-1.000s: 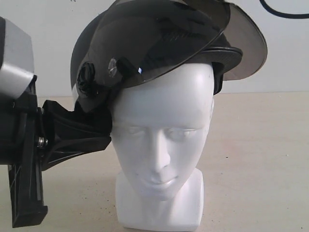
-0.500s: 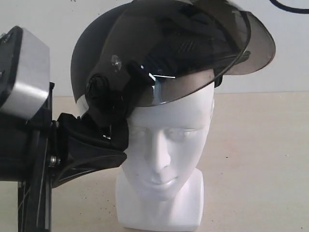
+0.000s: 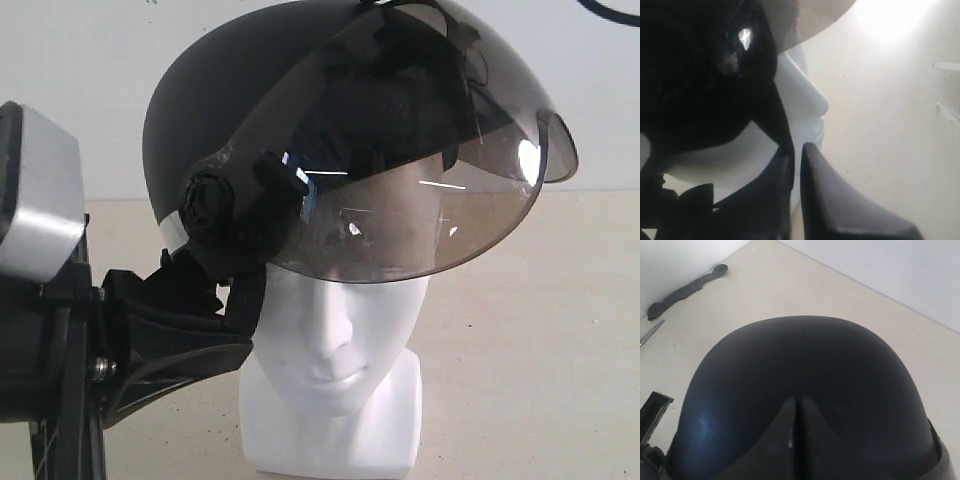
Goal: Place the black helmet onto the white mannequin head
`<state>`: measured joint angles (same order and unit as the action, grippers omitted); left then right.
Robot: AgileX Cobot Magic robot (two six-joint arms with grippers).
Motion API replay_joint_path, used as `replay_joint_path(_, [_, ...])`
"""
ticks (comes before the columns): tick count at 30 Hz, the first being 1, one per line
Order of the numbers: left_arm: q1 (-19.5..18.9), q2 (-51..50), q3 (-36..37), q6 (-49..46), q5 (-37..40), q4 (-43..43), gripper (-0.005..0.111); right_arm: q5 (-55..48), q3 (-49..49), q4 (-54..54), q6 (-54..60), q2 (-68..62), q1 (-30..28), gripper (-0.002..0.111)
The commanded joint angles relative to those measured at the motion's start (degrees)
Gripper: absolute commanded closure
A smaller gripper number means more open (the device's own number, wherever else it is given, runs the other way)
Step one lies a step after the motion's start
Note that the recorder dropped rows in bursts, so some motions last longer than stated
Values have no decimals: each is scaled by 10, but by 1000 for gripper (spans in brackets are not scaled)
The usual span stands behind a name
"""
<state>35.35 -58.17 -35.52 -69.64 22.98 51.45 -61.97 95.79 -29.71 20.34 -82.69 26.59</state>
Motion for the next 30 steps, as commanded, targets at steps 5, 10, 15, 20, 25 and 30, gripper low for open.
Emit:
replay_joint_path(5, [20, 61, 59, 46, 174, -25, 102, -80, -14, 48, -22, -12, 50, 109])
replay_joint_path(10, [20, 64, 75, 59, 176, -25, 102, -80, -14, 97, -50, -12, 50, 109])
replay_joint_path(15, [20, 64, 80, 70, 176, -25, 102, -80, -14, 101, -54, -10, 50, 109])
replay_joint_path(20, [20, 64, 80, 71, 176, -20, 102, -80, -15, 178, -87, 14, 50, 109])
replay_joint_path(25, [20, 64, 80, 71, 162, -20, 102, -80, -16, 189, -94, 25, 50, 109])
replay_joint_path(30, [20, 64, 70, 77, 135, -26, 102, -80, -20, 189, -94, 21, 50, 109])
